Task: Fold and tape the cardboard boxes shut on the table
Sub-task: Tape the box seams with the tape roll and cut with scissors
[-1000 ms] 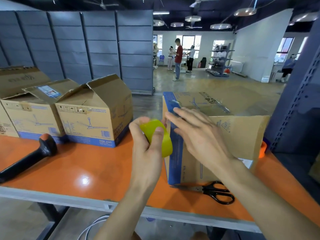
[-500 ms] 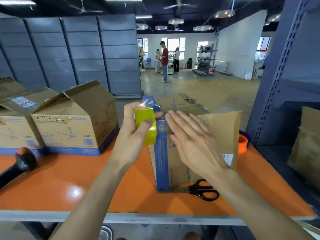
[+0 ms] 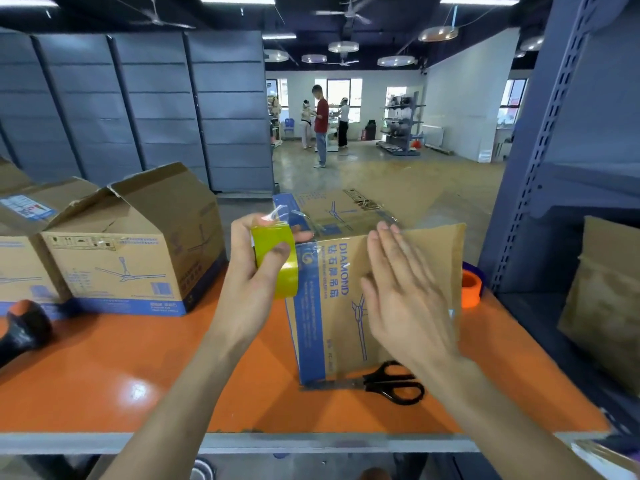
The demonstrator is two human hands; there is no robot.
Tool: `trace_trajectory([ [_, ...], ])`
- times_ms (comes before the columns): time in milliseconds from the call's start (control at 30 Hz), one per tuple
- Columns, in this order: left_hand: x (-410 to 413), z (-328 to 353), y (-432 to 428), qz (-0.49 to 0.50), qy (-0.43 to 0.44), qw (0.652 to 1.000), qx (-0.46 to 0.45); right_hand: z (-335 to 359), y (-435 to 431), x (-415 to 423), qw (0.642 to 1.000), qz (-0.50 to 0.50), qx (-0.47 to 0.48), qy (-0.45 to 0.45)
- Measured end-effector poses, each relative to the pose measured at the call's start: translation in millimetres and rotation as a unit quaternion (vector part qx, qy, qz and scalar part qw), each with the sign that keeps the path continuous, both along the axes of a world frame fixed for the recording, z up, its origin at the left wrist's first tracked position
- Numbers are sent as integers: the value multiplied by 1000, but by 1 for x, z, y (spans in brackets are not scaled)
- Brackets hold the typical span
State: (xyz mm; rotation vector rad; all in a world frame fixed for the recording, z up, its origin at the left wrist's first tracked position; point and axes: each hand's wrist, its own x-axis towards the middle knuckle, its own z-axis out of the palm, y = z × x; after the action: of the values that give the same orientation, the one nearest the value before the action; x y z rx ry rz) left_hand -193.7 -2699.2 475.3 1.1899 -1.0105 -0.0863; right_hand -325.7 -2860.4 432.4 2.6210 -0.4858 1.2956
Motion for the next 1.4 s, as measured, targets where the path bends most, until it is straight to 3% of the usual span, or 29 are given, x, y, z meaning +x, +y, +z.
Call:
trace_trajectory([
  [233, 0, -2, 7, 19, -23, 1000, -8, 4, 30, 21, 990, 128, -56, 33],
  [533, 12, -18, 42, 166, 29, 983, -75, 58, -12, 3, 996, -4, 35, -85],
  [633, 21, -29, 57, 185, 51, 977, -90, 75, -19, 3, 981, -6, 184, -64],
  [733, 27, -43, 72, 214, 78, 969, -96, 86, -13, 7, 932, 62, 357, 0],
  [800, 28, -52, 77, 241, 82, 964, -80, 95, -2, 12, 937, 93, 337, -10],
  [900, 24, -63, 77, 256, 89, 962, -7, 115, 22, 13, 979, 95, 178, -43],
  [967, 17, -64, 74, 248, 113, 962, 13, 127, 43, 13, 995, 84, 43, 11],
  [1067, 12, -45, 71, 259, 146, 954, -24, 122, 75, 8, 991, 96, -46, 78],
  [1200, 14, -9, 80, 254, 181, 948, -64, 113, 97, -12, 975, 129, -72, 163],
  [1400, 34, 27, 69, 296, 177, 938, 38, 119, 102, -15, 939, 141, 38, 312],
])
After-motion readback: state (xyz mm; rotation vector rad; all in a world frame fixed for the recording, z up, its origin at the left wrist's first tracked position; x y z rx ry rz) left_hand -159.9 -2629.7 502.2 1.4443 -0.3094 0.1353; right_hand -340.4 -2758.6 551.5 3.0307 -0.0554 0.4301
